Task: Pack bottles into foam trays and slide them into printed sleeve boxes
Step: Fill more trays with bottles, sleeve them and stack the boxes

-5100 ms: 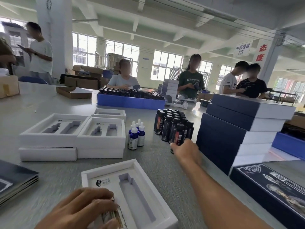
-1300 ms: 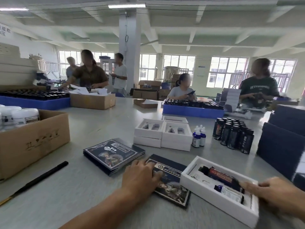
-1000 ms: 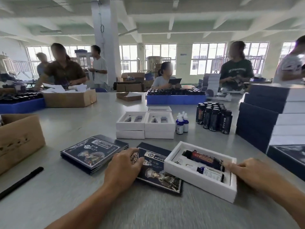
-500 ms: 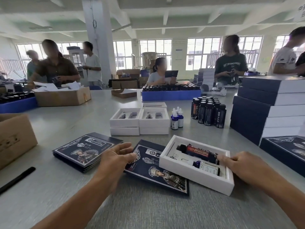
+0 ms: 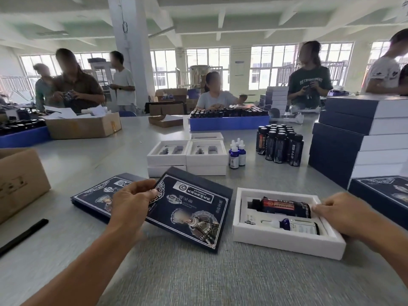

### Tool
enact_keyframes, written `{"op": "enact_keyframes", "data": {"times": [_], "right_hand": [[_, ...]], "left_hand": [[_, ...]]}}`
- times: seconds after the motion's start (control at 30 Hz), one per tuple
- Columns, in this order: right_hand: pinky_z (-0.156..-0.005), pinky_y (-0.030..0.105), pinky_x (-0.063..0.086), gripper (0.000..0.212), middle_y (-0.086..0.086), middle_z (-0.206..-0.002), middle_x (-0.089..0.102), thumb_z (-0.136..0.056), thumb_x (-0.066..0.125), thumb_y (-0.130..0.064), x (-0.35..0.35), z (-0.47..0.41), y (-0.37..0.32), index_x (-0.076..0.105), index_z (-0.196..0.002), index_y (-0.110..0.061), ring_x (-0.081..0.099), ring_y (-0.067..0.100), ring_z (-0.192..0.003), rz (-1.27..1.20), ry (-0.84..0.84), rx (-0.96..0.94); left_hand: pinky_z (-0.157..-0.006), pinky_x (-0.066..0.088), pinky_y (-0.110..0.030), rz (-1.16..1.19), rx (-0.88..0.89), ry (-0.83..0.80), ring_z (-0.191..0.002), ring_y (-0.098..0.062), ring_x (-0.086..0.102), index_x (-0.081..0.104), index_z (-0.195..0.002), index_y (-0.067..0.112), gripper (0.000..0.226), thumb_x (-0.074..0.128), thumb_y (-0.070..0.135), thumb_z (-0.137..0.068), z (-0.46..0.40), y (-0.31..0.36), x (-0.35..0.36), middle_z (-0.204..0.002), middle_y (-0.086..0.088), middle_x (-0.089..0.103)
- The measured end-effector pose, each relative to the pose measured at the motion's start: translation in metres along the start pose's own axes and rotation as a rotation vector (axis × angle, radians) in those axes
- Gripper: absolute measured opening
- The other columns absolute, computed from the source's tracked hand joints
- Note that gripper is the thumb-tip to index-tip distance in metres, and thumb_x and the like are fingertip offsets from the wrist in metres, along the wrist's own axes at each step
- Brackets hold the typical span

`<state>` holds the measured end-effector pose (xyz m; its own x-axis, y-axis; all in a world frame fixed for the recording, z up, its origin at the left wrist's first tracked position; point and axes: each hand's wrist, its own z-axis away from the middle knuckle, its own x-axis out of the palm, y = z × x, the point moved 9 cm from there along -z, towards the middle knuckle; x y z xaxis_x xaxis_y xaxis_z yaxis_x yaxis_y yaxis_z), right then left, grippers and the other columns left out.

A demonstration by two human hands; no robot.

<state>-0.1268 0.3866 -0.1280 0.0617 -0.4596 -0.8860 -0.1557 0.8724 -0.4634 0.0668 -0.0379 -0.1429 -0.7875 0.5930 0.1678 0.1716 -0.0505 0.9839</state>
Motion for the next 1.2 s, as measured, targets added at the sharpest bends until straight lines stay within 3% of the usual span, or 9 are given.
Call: {"op": "enact_keyframes", "data": {"times": [0.13,0.23,0.4,0.57,0.63,0.73,0.87,1.0,1.2], "right_hand": [[-0.055,0.030,0.045,0.038,0.009,-0.064,0.068,-0.092,0.062,-0.034,-0.003,-0.001,0.003,0.069,-0.065,-0.008,0.059,0.019,-0.057,0.109,0.065,0.004],[-0.051,0.029,0.039,0.040,0.004,-0.055,0.059,-0.092,0.061,-0.032,-0.001,0.002,-0.002,0.062,-0.059,-0.008,0.051,0.018,-0.051,0.114,0.082,-0.018],[-0.048,0.027,0.030,0.043,0.002,-0.050,0.050,-0.092,0.059,-0.029,-0.004,0.007,-0.003,0.052,-0.054,-0.011,0.045,0.017,-0.047,0.092,0.112,-0.005],[-0.049,0.027,0.029,0.045,0.003,-0.052,0.050,-0.094,0.056,-0.030,0.002,0.008,-0.011,0.050,-0.053,-0.012,0.045,0.018,-0.049,0.108,0.128,-0.024],[-0.049,0.027,0.030,0.044,0.002,-0.052,0.051,-0.095,0.055,-0.030,0.003,0.007,-0.012,0.052,-0.055,-0.012,0.046,0.017,-0.049,0.105,0.130,-0.033],[-0.049,0.027,0.030,0.043,0.003,-0.052,0.052,-0.094,0.056,-0.030,0.004,0.006,-0.011,0.053,-0.055,-0.011,0.047,0.017,-0.049,0.096,0.134,-0.041],[-0.050,0.028,0.033,0.043,0.005,-0.056,0.057,-0.095,0.055,-0.031,0.004,0.006,-0.012,0.058,-0.058,-0.009,0.051,0.019,-0.052,0.101,0.138,-0.048],[-0.050,0.027,0.031,0.042,0.005,-0.057,0.057,-0.096,0.054,-0.029,0.005,0.007,-0.013,0.058,-0.059,-0.009,0.051,0.018,-0.052,0.096,0.145,-0.066],[-0.049,0.027,0.031,0.042,0.006,-0.059,0.059,-0.096,0.053,-0.029,0.005,0.007,-0.014,0.058,-0.060,-0.009,0.051,0.017,-0.053,0.101,0.138,-0.075]], "left_hand": [[-0.051,0.057,-0.029,0.011,-0.093,-0.039,-0.074,-0.020,0.074,0.074,-0.095,0.019,0.022,0.067,0.001,-0.085,0.004,-0.013,0.006,-0.089,-0.005,0.076],[-0.060,0.060,-0.032,0.062,-0.111,-0.158,-0.078,-0.022,0.074,0.074,-0.099,0.018,0.023,0.067,0.002,-0.084,0.014,-0.010,0.023,-0.090,-0.006,0.076],[-0.075,0.058,-0.030,0.009,0.173,-0.235,-0.090,-0.016,0.072,0.074,-0.103,0.028,0.019,0.068,0.018,-0.087,0.034,0.022,0.038,-0.098,0.004,0.075],[-0.068,0.058,-0.021,-0.130,0.471,-0.250,-0.091,-0.003,0.068,0.066,-0.109,0.044,0.026,0.060,0.047,-0.084,0.066,0.050,0.054,-0.100,0.022,0.069],[-0.069,0.059,-0.025,-0.209,0.546,-0.201,-0.090,-0.002,0.067,0.063,-0.104,0.047,0.023,0.054,0.054,-0.084,0.070,0.057,0.055,-0.097,0.022,0.068],[-0.079,0.058,-0.040,-0.323,0.601,-0.074,-0.093,-0.005,0.064,0.062,-0.100,0.042,0.017,0.053,0.052,-0.090,0.064,0.059,0.044,-0.097,0.018,0.067],[-0.073,0.058,-0.049,-0.286,0.576,0.018,-0.087,-0.018,0.069,0.060,-0.095,0.041,0.006,0.054,0.043,-0.094,0.052,0.057,0.031,-0.096,0.004,0.071],[-0.060,0.060,-0.043,-0.241,0.627,0.046,-0.084,-0.019,0.070,0.056,-0.092,0.048,0.017,0.057,0.031,-0.095,0.055,0.067,0.031,-0.092,0.001,0.072],[-0.064,0.059,-0.031,-0.286,0.791,-0.006,-0.082,-0.002,0.067,0.055,-0.102,0.043,0.016,0.060,0.040,-0.088,0.078,0.086,0.047,-0.087,0.022,0.069]]}}
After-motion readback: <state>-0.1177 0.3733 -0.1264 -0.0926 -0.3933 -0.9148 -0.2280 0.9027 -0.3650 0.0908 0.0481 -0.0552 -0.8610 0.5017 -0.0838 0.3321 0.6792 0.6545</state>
